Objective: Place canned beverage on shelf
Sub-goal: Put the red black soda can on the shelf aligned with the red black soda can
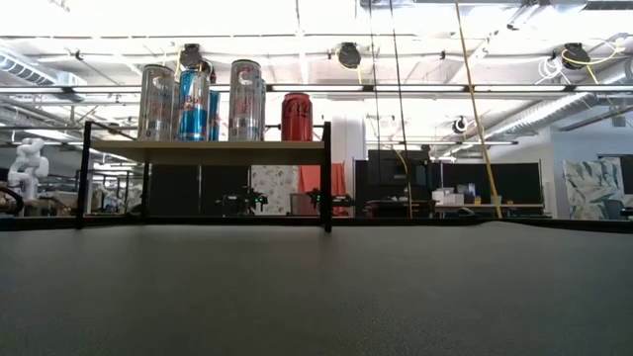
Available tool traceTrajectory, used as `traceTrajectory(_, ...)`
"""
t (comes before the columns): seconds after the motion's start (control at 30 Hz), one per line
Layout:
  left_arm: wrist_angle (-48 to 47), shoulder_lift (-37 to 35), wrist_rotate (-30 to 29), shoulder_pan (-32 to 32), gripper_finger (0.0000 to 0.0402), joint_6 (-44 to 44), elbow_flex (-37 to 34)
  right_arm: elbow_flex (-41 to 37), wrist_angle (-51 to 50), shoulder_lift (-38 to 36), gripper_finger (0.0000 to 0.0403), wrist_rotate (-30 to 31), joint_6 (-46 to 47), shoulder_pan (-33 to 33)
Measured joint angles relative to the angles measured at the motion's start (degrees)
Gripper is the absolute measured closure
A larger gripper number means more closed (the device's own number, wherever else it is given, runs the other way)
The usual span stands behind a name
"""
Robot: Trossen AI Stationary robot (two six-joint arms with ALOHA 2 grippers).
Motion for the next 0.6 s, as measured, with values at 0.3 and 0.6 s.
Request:
traceTrajectory(0.3,-8.18,-6.59,1.38,-0.12,0.0013,0.14,0.02,-0.15,1.29,0.02,0.0135,-0.19,1.12,-4.75)
traceTrajectory(0.6,-13.83,-8.45,1.94,-0.14,0.0013,0.16,0.02,-9.31,10.67,0.04,0.0135,-8.44,1.98,-12.12)
